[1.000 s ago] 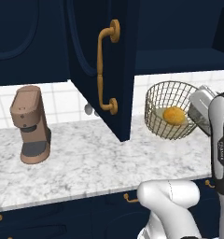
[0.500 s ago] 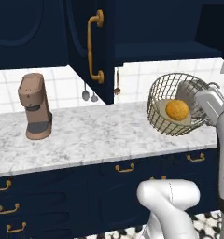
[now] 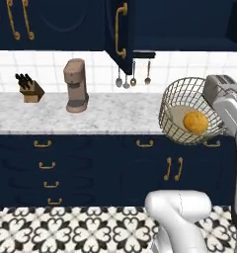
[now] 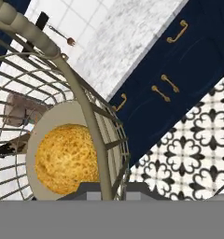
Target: Open the cabinet, pick up the bread from the cabinet and place it in the basket. Then move the basket to the dining counter.
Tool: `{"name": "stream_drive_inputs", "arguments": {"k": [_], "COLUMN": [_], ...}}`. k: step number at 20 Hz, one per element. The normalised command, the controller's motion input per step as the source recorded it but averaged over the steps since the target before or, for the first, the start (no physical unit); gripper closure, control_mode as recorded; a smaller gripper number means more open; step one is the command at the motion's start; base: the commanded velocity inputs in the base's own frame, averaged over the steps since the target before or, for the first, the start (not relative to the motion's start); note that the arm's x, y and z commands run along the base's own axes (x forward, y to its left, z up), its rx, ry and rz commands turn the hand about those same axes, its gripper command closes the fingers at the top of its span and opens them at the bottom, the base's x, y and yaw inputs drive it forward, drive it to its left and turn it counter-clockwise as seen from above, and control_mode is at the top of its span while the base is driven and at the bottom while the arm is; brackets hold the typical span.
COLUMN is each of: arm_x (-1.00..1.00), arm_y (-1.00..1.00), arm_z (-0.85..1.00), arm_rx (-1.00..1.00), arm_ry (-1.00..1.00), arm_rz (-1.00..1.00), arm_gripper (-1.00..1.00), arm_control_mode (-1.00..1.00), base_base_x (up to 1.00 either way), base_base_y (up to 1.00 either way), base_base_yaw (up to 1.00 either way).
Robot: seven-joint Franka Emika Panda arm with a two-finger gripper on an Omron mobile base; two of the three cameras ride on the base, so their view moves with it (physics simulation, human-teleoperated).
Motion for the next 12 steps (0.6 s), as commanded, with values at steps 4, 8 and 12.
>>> {"name": "stream_drive_inputs", "arguments": {"k": [4,8,12], "arm_x": [0.0,0.0,0.0], "arm_y": [0.0,0.0,0.0], "arm_z": [0.0,0.0,0.0], "arm_rx": [0.0,0.0,0.0], "arm_ry": [0.0,0.0,0.0], "arm_rz": [0.0,0.0,0.0], "arm_gripper": [1.0,1.0,1.0], "arm_control_mode": [1.0,1.0,1.0], "base_base_x": [0.0,0.0,0.0], "base_base_y": [0.4,0.33,0.32], "base_base_yaw": [0.91,0.97,0.98]}}
